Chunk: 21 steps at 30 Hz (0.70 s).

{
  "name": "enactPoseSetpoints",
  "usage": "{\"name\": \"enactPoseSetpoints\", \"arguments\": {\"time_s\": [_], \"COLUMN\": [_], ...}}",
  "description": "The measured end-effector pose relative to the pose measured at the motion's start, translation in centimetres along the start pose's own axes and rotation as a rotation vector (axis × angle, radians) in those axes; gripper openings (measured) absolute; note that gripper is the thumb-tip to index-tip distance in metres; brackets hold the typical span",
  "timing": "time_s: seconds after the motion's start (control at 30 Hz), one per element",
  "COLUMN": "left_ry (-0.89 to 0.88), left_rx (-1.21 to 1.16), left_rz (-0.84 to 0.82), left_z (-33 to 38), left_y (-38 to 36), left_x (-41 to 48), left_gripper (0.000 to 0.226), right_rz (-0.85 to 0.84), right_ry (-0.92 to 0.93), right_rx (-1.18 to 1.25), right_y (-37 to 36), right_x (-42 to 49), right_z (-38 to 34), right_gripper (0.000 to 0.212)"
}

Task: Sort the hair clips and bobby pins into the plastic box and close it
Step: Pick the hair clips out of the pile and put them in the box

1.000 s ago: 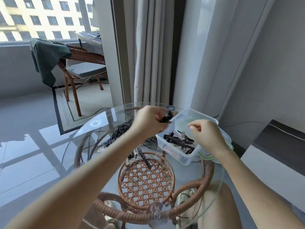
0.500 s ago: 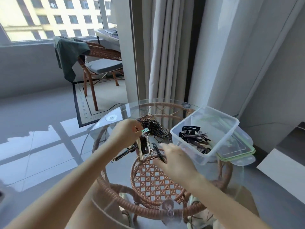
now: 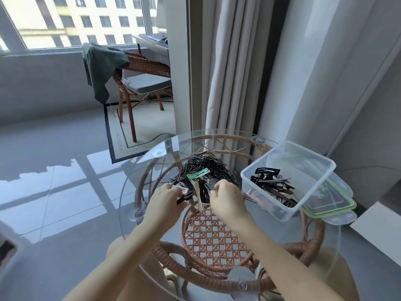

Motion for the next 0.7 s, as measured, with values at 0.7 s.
{"name": "enactPoseSetpoints", "arguments": {"time_s": [0.7], "left_ry": [-0.407], "left_rx": [0.268], "left_rz": [-0.167], "left_z": [2.1], "left_y": [0.0], "left_x": [3.2], "left_gripper": [0.021], "right_rz": [0.024], "right_ry": [0.042], "right_rx": [0.077], "right_y": [2.4], "right_x": [-1.1], "right_z": [0.6], "right_gripper": [0.023]}}
Point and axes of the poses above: each hand's wrist, its own x-axis towards the middle knuckle, its own y-axis out of the back of the hand, z = x × y, the point moved 7 cm from there along x, towards the middle knuckle, and after that the axes turned 15 degrees about y, right-handed, at the moved point
